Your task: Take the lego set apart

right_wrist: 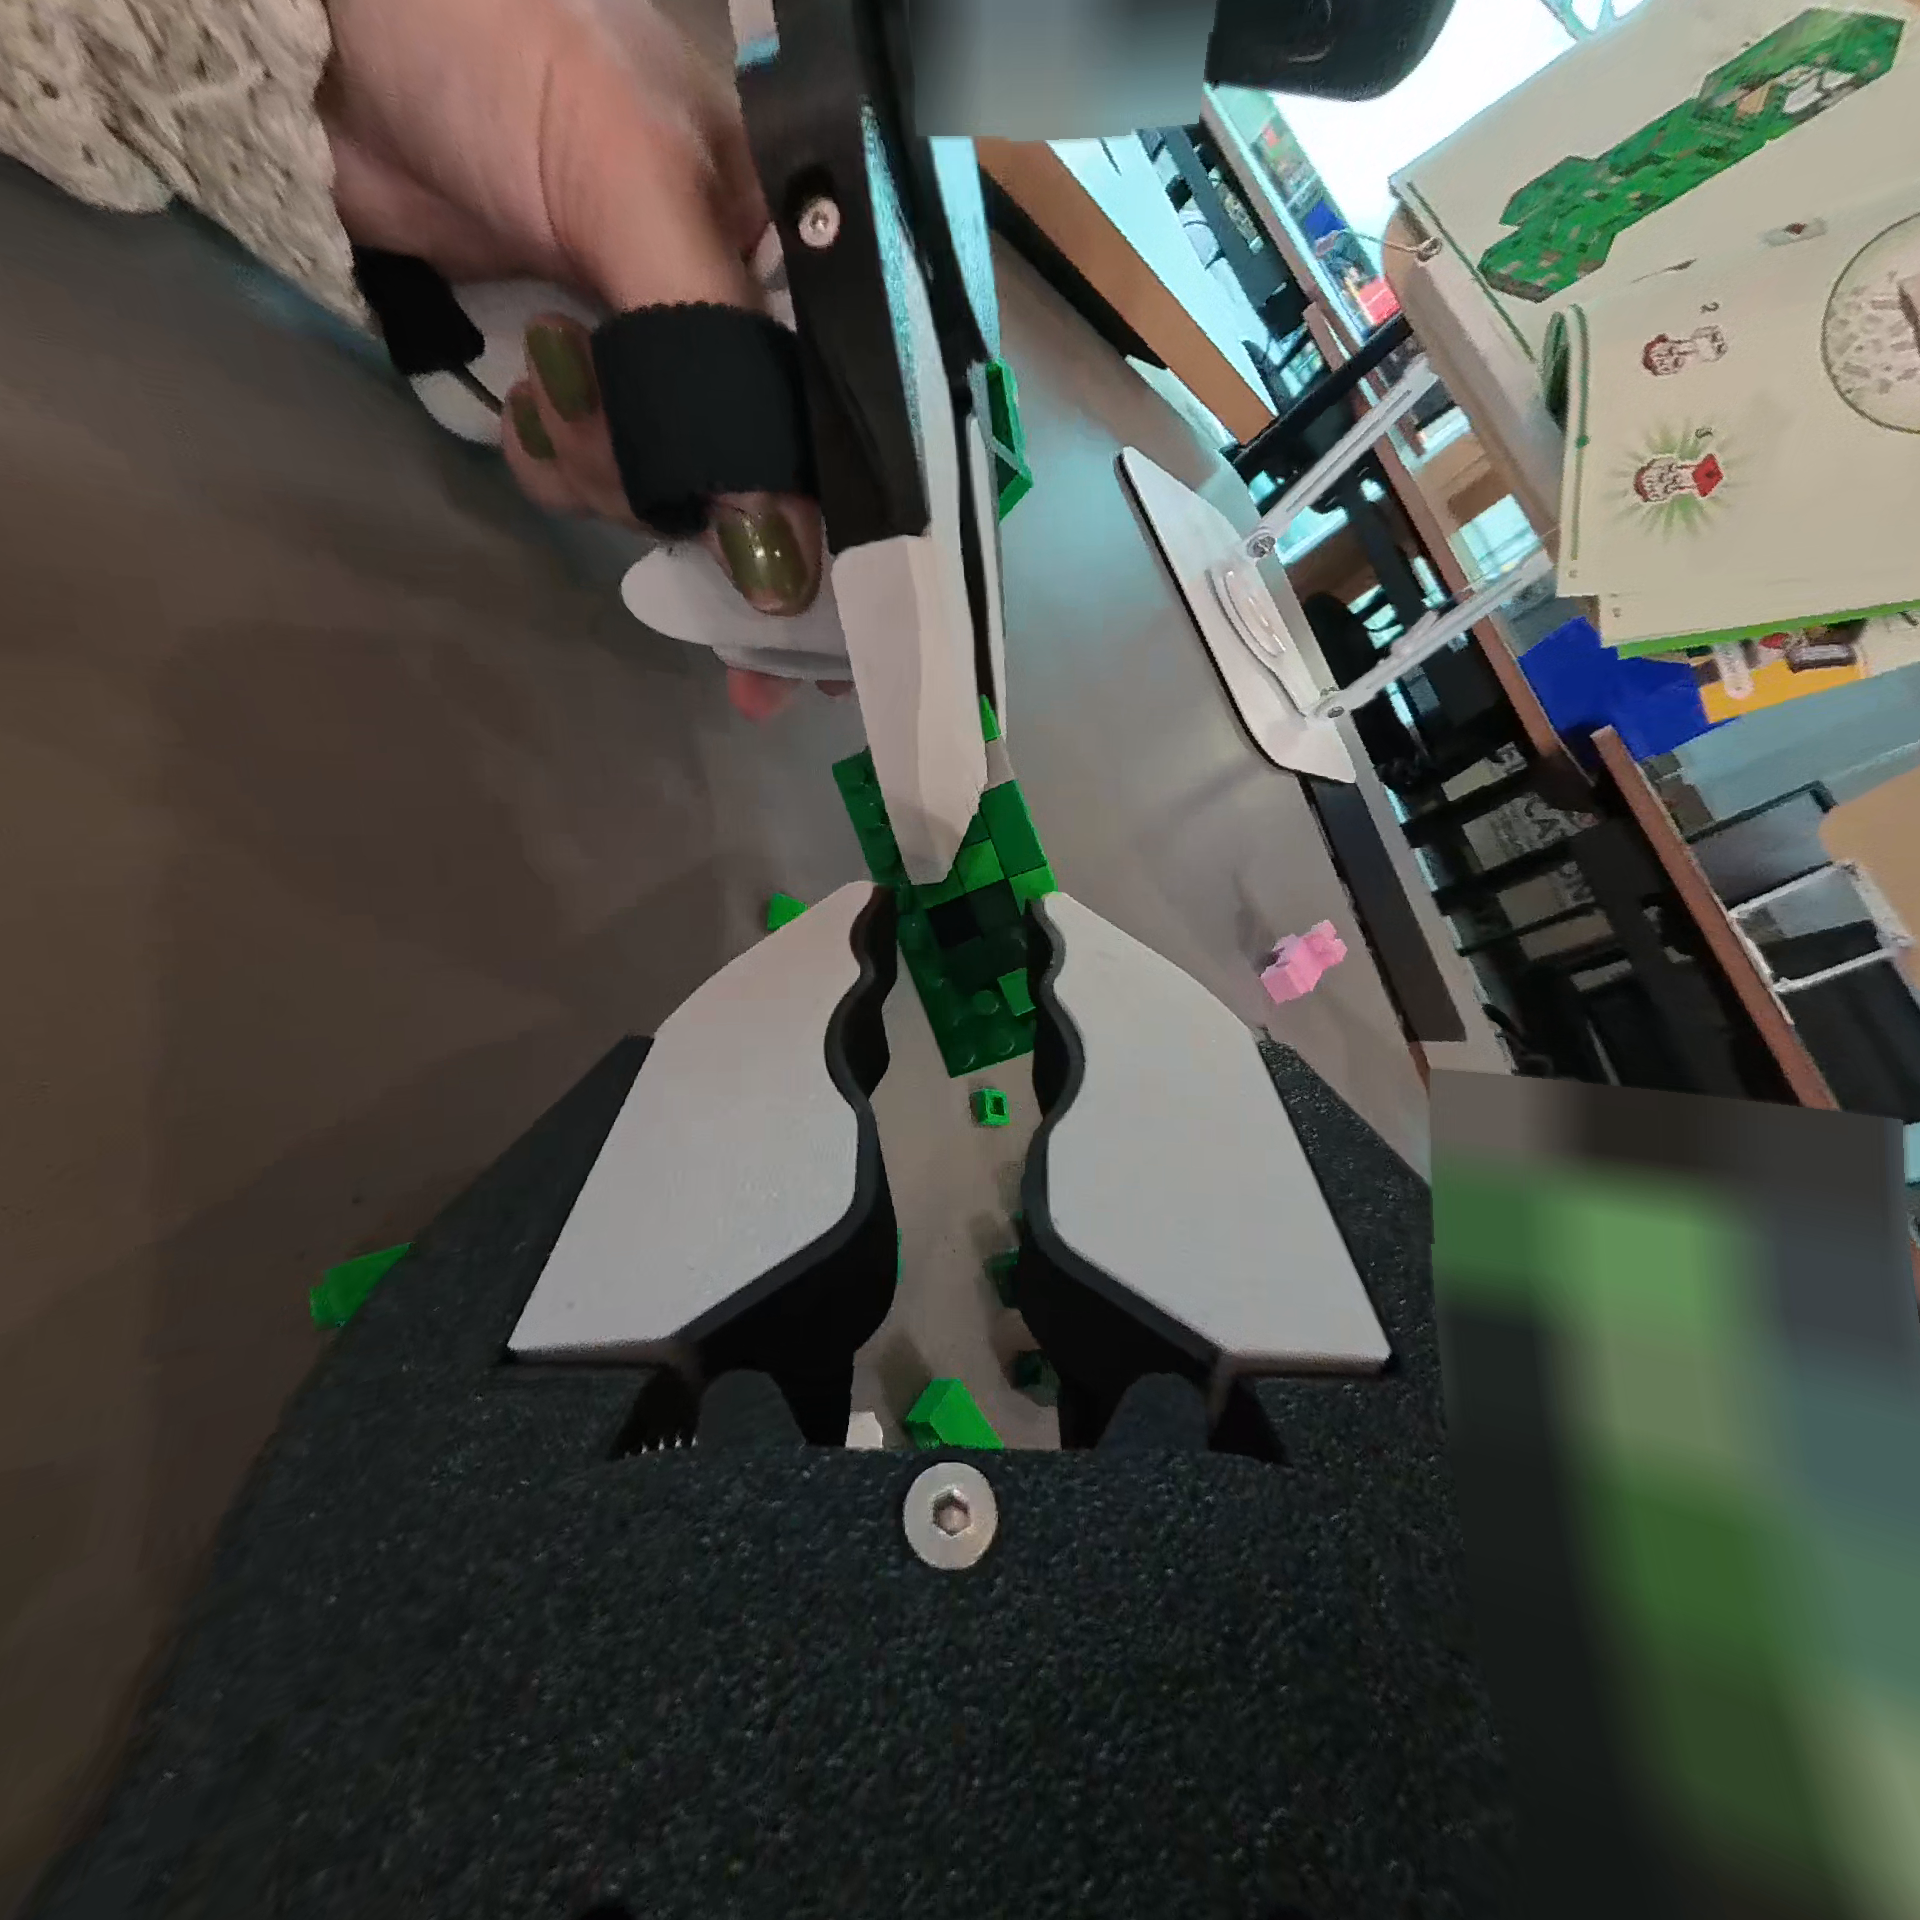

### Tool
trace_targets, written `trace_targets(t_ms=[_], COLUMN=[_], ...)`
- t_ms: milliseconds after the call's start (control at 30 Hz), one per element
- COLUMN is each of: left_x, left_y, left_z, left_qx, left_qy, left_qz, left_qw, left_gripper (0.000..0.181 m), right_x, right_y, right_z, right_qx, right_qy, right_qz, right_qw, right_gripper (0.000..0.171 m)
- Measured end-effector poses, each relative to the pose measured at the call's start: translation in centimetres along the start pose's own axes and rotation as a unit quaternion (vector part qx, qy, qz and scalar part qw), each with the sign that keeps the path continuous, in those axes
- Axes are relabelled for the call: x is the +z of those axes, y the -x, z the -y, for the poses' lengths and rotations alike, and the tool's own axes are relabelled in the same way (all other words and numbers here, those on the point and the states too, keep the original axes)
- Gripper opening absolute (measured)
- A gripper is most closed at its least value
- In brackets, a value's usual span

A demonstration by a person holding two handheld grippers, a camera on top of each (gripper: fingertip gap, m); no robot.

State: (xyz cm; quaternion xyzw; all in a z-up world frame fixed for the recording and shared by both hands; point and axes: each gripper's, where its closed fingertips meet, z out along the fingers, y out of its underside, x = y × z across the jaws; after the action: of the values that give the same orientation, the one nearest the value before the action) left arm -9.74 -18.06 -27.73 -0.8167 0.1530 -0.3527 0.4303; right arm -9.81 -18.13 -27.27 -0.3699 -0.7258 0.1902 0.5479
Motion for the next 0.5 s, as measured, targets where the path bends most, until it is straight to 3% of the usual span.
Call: trace_targets(t_ms=[500], left_x=[0.12], left_y=[0.1], left_z=[-0.21], left_qx=[-0.007], left_qy=[0.004], left_qz=[0.0], left_qw=[1.0], left_gripper=[0.005], right_x=[0.5], right_y=[-0.19], right_z=[-0.29], right_qx=[-0.026], right_qy=[0.017], right_qz=[-0.023], right_qw=[0.999], right_gripper=[0.034])
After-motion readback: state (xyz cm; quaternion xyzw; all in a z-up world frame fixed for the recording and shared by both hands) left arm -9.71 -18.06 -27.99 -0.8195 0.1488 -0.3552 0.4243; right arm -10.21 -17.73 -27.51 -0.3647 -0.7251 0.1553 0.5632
